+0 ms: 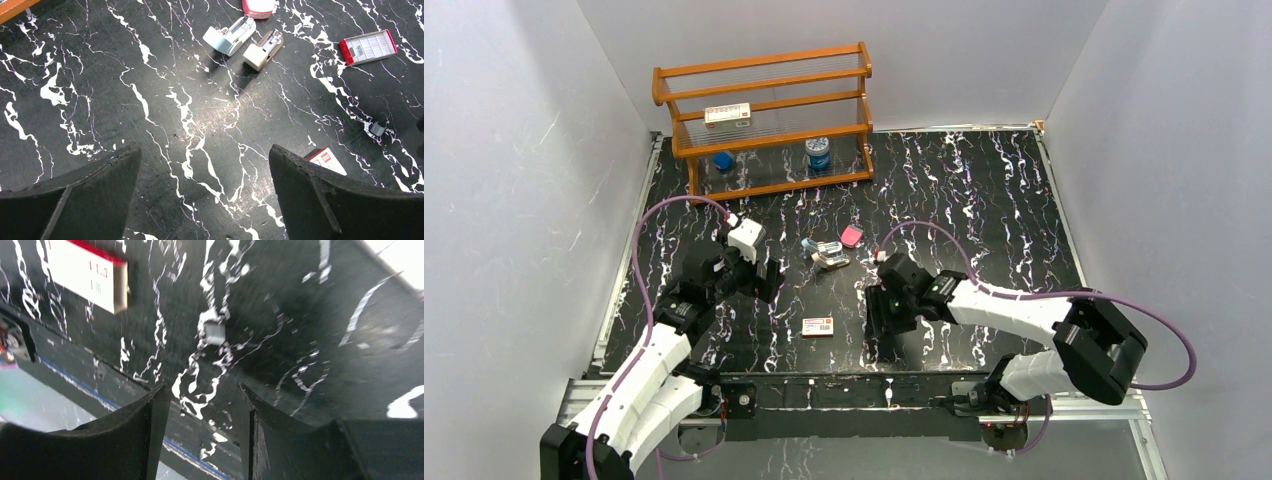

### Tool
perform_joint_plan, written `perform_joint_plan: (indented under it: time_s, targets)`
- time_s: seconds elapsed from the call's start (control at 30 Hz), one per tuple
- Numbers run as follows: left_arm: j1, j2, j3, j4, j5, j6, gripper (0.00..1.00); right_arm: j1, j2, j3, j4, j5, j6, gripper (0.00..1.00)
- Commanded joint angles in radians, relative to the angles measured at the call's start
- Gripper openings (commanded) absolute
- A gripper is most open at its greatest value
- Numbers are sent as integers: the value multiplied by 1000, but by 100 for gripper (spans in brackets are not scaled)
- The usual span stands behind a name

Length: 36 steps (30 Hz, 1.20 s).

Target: Unload the staples from the stapler

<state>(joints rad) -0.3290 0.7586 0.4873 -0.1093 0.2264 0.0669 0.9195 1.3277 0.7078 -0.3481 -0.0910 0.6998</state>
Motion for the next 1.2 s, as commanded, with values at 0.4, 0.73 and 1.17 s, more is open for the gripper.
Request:
perform_joint_plan:
  time_s: [0.4, 0.73, 1.17]
  targets:
    - [5, 4, 42, -5, 19, 1, 96, 99, 54, -54, 155, 57, 229, 59]
    - [5, -3, 42, -6, 14, 2, 96, 99, 82, -44, 95, 172, 317, 54]
    - [5, 2, 43, -6, 16, 2, 96, 94, 151, 35, 70, 233, 294, 52]
